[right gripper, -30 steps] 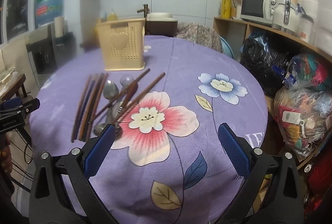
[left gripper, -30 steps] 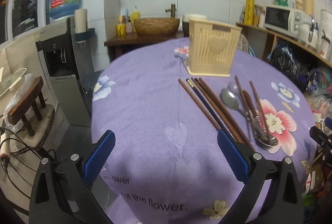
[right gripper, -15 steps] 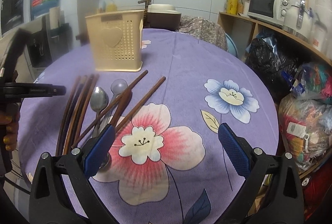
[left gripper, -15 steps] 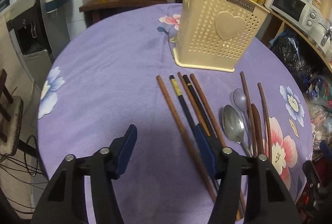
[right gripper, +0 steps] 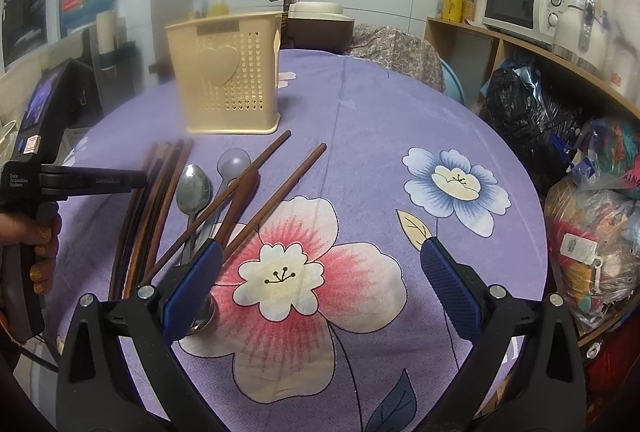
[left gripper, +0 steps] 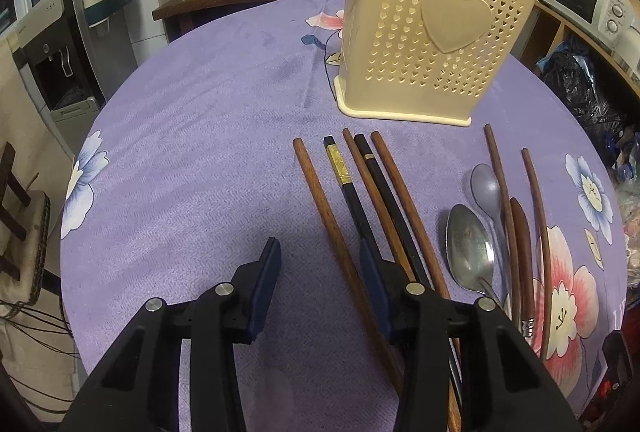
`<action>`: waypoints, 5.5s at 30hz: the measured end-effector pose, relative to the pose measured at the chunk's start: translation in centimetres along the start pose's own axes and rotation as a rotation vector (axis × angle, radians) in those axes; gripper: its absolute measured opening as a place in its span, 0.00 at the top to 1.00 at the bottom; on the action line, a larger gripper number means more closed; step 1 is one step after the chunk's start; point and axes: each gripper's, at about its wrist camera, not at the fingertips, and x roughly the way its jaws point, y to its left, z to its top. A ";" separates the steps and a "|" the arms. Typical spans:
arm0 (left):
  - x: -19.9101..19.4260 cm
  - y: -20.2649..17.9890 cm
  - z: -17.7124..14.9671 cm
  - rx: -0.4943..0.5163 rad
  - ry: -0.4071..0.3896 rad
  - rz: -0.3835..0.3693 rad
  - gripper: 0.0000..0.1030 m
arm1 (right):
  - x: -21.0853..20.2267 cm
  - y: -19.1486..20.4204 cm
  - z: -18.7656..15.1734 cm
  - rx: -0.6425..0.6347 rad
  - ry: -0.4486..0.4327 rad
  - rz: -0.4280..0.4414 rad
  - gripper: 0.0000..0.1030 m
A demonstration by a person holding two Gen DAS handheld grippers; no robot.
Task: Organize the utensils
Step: 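Lower the left tool onto a wooden chopstick while the right tool lowers onto another, then close the left tool on its chopstick while the right tool closes on its own, then carry both chopsticks to the beige holder and insert them, opening both tools, then withdraw both tools from the holder back over the utensils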
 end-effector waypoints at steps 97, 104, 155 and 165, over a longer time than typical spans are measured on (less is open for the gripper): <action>-23.8 0.5 21.0 0.003 -0.731 -0.150 0.92 | -6.9 -3.3 35.5 0.080 -0.412 0.330 0.92; -16.2 -1.8 20.2 -0.002 -0.620 -0.169 0.92 | -0.7 -0.3 33.0 0.051 -0.314 0.332 0.92; -6.8 3.4 -3.2 -0.036 -0.228 0.003 0.18 | 3.4 -0.3 6.1 0.027 0.032 0.059 0.06; -4.8 0.7 -5.3 0.004 -0.128 -0.082 0.39 | 3.4 -1.2 2.9 0.043 0.083 0.041 0.06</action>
